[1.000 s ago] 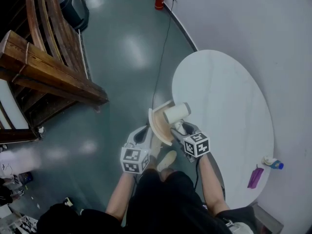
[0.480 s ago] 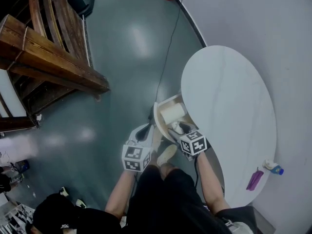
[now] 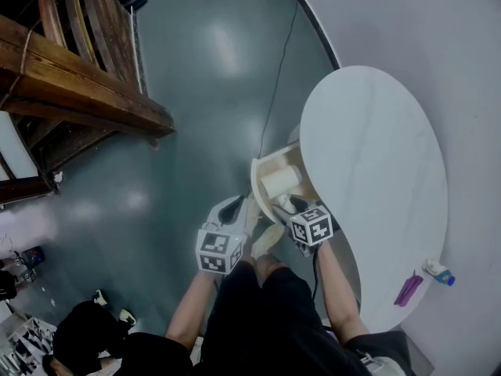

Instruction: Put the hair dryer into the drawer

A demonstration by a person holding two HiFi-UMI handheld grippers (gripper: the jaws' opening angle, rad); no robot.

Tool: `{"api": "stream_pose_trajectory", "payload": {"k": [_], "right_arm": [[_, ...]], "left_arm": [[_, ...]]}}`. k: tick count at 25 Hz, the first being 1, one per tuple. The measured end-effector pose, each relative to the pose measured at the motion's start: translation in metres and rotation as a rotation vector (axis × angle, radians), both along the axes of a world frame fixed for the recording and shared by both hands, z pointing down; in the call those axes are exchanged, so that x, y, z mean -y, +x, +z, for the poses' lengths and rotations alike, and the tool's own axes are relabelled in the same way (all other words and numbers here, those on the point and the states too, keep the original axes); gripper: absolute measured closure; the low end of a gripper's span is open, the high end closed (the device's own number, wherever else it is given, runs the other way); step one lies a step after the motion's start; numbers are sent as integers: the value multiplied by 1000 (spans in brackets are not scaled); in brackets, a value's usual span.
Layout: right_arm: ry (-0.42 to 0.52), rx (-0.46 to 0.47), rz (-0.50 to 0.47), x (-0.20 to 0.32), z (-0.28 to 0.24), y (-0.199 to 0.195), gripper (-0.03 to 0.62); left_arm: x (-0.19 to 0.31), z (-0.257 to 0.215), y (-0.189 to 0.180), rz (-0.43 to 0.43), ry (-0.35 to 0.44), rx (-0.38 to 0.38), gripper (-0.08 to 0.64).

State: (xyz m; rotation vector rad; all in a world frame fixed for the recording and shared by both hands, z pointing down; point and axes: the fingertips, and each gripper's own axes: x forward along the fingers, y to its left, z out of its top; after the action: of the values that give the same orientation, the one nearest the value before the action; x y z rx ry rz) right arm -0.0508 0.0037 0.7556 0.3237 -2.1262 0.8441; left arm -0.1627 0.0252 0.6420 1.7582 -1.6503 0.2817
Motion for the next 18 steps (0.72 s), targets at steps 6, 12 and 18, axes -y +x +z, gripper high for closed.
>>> {"api": "stream_pose_trajectory", "payload": {"k": [6,12,18], "right_arm": [[-10,-41,6,7,20,2,344],[8,-94,-20,14,42,3,344],[-1,-154,-19,20,70,11,344]], "left_arm": [[7,15,-7,5,-21,-15,554],[18,27,-1,12,-31,-35,554],[20,37,6,11,-42,-45,554]]}}
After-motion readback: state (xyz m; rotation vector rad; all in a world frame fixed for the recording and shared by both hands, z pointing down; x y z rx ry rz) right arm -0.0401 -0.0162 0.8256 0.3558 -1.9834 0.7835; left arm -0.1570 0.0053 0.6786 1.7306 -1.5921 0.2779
